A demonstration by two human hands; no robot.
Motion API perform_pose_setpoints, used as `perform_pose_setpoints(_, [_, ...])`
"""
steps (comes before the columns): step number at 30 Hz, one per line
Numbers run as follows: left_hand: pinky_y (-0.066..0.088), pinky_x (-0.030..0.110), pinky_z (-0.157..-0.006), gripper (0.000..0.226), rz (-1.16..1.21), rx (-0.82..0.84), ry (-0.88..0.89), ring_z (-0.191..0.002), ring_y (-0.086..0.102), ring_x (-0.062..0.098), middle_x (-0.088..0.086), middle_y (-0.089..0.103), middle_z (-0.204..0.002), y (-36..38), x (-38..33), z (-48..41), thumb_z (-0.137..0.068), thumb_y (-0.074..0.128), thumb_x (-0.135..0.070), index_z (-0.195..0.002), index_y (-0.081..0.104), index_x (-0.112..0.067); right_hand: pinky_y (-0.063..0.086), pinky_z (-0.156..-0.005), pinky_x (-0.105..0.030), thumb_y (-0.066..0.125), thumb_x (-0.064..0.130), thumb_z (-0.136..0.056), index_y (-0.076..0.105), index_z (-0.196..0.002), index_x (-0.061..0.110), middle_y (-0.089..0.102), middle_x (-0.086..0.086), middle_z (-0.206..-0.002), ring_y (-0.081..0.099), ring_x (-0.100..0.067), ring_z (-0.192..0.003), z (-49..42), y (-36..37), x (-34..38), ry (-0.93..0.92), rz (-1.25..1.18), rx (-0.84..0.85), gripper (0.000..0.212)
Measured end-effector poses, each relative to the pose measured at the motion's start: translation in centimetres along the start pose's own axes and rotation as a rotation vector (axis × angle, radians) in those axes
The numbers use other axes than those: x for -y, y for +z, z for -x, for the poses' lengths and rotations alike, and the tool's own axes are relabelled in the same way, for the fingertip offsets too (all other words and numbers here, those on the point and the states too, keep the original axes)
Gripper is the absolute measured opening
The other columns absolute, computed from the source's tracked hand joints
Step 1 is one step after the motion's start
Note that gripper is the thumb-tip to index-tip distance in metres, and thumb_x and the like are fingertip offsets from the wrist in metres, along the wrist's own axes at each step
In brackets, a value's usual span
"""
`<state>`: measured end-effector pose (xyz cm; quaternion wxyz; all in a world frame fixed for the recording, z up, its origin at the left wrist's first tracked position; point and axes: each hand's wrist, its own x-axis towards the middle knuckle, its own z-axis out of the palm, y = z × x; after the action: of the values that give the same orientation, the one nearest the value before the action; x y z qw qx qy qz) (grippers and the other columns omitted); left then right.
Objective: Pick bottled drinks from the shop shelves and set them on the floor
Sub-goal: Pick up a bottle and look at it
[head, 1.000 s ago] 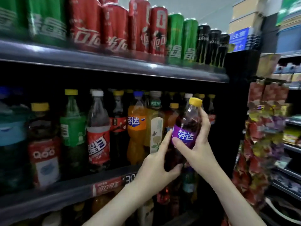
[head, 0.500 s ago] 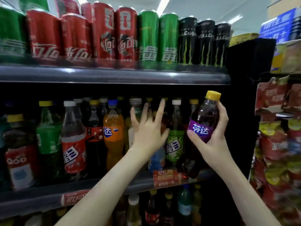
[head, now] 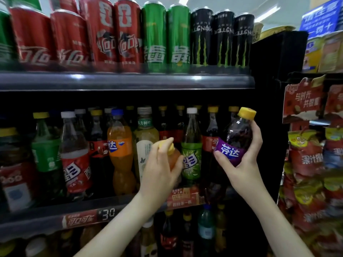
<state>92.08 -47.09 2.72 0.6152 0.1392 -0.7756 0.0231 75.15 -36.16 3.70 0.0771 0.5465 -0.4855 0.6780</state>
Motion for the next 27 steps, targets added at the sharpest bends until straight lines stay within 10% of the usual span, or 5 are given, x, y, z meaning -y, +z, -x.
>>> perform_pose_setpoints(6, [0.035,0.001,-0.087,0.042,0.071,-0.053,-0.227,-0.099,0.044,-0.006,0.002,0.051,-0.114,-2.2,1.2,-0.3,-0.099,0.041,-0.028,-0.132,0.045,-0.002,0.042,-0.081,0.0,0.07,0.031,-0.078,0.008,-0.146,0.051,0.009,0.041,-0.143,0.035,0.022,-0.122,-0.2,0.5,0.0,-0.027,-0.057,0.01,0.093])
perform_pose_setpoints(12, [0.034,0.04,-0.091,0.037,-0.338,0.061,-0.165,-0.112,0.054,0.028,0.007,0.066,-0.11,-0.3,1.4,-4.3,-0.097,0.052,-0.033,-0.128,0.057,-0.013,0.041,-0.096,-0.007,0.068,0.033,-0.079,0.005,-0.147,0.046,0.014,0.027,-0.15,0.031,0.008,-0.135,-0.5,2.3,0.3,-0.04,0.003,0.013,0.094])
perform_pose_setpoints(16, [0.029,0.044,-0.095,0.046,-0.575,0.25,-0.176,-0.118,0.049,0.036,0.02,0.063,-0.117,2.6,2.4,-6.6,-0.1,0.043,-0.035,-0.14,0.045,-0.012,0.04,-0.087,-0.001,0.072,0.018,-0.083,0.005,-0.149,0.041,0.007,0.054,-0.133,0.027,0.026,-0.123,-0.6,3.4,0.2,-0.066,0.061,0.006,0.096])
perform_pose_setpoints(20, [0.028,0.045,-0.101,0.051,-0.697,0.303,-0.097,-0.123,0.046,0.035,0.019,0.062,-0.121,2.6,4.3,-6.8,-0.1,0.037,-0.038,-0.145,0.038,-0.015,0.045,-0.1,-0.027,0.073,0.023,-0.081,0.003,-0.145,0.052,0.008,0.05,-0.135,0.028,0.012,-0.132,-0.4,3.9,0.4,-0.025,0.069,0.009,0.099])
perform_pose_setpoints(27, [0.016,0.047,-0.107,0.051,-0.588,0.171,0.027,-0.131,0.045,0.026,0.009,0.057,-0.132,-1.6,4.6,-4.2,-0.09,0.05,-0.036,-0.138,0.049,-0.02,0.033,-0.085,0.006,0.069,0.035,-0.074,0.005,-0.145,0.051,0.006,0.06,-0.128,0.021,0.031,-0.122,0.1,6.0,1.4,-0.026,-0.037,0.081,0.097])
